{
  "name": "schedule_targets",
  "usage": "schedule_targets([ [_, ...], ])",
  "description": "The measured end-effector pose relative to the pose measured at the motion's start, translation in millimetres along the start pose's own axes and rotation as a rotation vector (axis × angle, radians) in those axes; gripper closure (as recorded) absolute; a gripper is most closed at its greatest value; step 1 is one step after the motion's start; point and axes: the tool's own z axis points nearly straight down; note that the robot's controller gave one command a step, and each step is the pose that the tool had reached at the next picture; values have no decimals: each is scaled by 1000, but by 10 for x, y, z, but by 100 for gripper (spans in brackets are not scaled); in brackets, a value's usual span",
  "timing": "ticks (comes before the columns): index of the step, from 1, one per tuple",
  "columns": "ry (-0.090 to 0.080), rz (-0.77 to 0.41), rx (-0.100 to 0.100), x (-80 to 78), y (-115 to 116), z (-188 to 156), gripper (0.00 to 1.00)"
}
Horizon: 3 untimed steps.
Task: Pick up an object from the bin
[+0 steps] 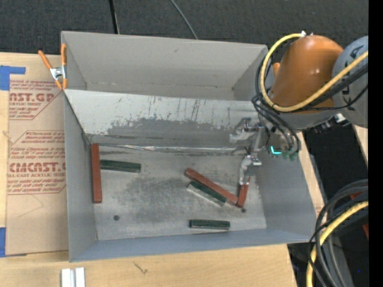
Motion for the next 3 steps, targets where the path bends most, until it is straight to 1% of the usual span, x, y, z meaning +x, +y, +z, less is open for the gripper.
schedule_targets([
  [1,-8,-1,1,-17,1,-44,0],
  [2,-15,27,0,-45,106,477,0],
  [3,-27,74,-1,105,315,1310,100],
])
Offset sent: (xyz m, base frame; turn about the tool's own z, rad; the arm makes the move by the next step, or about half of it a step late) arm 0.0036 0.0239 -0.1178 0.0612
